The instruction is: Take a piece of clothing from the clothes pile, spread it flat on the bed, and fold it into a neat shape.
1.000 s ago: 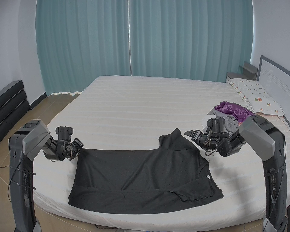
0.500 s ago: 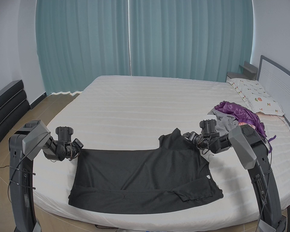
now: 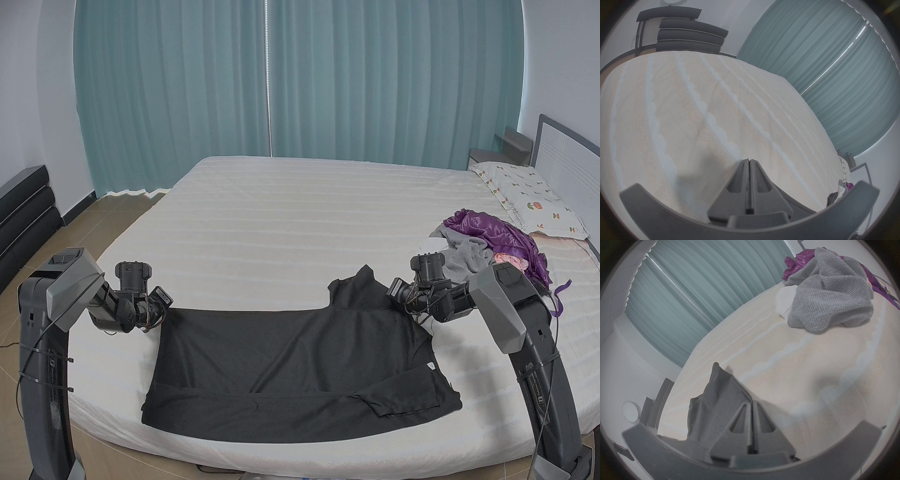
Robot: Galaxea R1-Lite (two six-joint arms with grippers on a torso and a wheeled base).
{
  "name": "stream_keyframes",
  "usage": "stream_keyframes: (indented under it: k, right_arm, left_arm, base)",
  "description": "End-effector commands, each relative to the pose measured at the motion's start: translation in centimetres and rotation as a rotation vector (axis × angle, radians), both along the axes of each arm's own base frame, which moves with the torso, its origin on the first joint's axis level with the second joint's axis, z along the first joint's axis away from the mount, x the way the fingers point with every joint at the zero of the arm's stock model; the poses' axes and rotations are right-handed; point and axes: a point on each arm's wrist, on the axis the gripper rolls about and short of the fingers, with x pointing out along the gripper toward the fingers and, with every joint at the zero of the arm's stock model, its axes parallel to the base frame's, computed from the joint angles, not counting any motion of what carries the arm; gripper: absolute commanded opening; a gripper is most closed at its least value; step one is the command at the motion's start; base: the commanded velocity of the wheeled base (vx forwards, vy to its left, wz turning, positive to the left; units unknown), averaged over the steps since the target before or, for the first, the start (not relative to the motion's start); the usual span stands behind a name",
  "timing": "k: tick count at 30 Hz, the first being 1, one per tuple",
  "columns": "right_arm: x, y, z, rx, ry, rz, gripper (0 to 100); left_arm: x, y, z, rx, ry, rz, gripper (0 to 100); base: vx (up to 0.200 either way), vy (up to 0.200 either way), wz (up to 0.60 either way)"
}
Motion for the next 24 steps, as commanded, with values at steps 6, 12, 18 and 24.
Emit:
stream_keyframes:
  k: [6,12,18,24]
  right_arm:
    - [0.0,-0.9,2.3,0.003,-0.025,-0.015,0]
    - [-0.8,-1.5,4.0,0.019,-0.025,-0.023,0]
    - [-1.3,-2.1,5.2,0.035,-0.081,-0.034,0]
    - [-2.0,-2.3,5.2,0.057,-0.153,-0.033,0]
  left_arm:
    - [0.0,0.0,0.4,0.001,-0.008,0.001,0]
    - [-0.3,0.0,1.7,0.005,-0.024,0.003,0]
    - [-0.9,0.0,3.0,0.005,-0.040,0.005,0]
    - [-1.5,0.8,3.5,0.008,-0.038,0.024,0]
  base:
    - [0.000,0.000,0.00]
    - [0.000,0.000,0.00]
    - [0.000,0.000,0.00]
    - [0.000,0.000,0.00]
